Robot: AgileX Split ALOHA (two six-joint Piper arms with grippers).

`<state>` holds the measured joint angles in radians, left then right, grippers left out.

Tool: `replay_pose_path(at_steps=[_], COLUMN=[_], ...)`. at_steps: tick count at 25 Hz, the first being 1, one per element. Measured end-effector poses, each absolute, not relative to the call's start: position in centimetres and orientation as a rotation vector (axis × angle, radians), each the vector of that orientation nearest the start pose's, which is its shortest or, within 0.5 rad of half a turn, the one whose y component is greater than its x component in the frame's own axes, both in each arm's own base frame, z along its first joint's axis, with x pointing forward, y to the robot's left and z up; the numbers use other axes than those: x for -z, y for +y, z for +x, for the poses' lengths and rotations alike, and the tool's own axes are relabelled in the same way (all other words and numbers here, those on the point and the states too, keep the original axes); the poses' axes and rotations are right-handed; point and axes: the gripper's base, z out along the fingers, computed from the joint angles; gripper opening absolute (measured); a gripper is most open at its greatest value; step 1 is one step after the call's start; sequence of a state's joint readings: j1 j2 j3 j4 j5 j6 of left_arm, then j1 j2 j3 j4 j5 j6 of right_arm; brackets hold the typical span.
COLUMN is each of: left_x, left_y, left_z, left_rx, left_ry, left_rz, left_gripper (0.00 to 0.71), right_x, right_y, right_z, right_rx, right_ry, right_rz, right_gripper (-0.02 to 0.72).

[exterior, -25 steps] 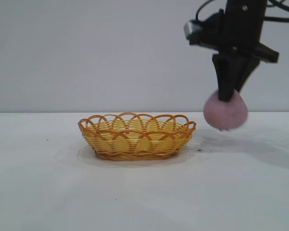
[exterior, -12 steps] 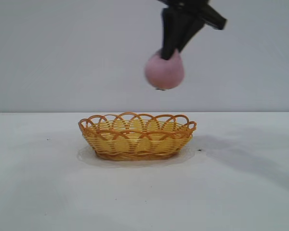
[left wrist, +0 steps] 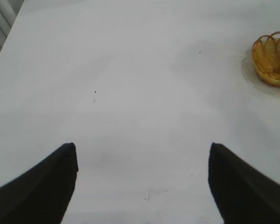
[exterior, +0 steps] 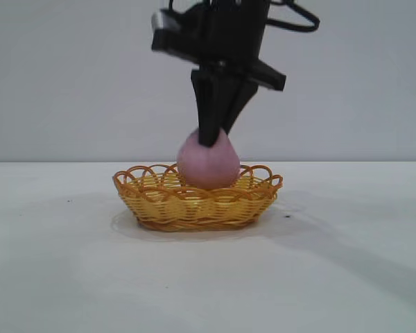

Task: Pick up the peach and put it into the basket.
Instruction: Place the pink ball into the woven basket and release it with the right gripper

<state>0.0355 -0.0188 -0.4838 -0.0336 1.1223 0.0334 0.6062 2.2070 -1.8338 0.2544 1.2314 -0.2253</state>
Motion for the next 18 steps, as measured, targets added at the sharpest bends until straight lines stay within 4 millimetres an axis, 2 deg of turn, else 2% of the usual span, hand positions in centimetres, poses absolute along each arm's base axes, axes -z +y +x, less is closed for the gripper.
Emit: replay_pose_path(at_steps=[1, 2, 8, 12, 15, 16, 17, 18], left_x=[-26.8, -26.8, -26.8, -26.8, -26.8, -26.8, -26.8, -26.8], left_y=[-0.3, -0.3, -0.3, -0.3, -0.3, -0.3, -0.3, -0.3], left_z=[-0.8, -0.8, -0.8, -0.8, -0.8, -0.8, -0.8, -0.8], left_rx=[-0.001, -0.001, -0.001, -0.001, -0.001, -0.001, -0.001, -0.001], left_ry=[2.103, 2.103, 2.103, 2.103, 2.103, 2.103, 2.103, 2.103], left_rz=[0.001, 0.001, 0.001, 0.001, 0.001, 0.001, 0.001, 0.001], left_gripper=[0.557, 0.557, 0.557, 0.557, 0.557, 0.557, 0.557, 0.557], right_x=[-18.7, -18.5, -18.5, -18.5, -18.7, -19.0, -19.4, -19.9], right_y=[27.5, 27.6, 27.6, 27.7, 27.7, 27.7, 27.5, 27.2], right_z=[35.9, 35.9, 35.9, 35.8, 35.8, 35.8, 35.8, 35.9], right_rx=[-0.393, -0.396, -0.404, -0.429, -0.432, -0.424, -0.418, -0.4], right_ry=[2.899, 2.904, 2.903, 2.906, 2.903, 2.894, 2.887, 2.878], right_rz=[-1.142, -1.142, -1.138, -1.13, -1.128, -1.13, -1.125, -1.113], right_gripper=[0.057, 0.057, 0.309, 0.442, 0.444, 0.444, 0.484, 0.47])
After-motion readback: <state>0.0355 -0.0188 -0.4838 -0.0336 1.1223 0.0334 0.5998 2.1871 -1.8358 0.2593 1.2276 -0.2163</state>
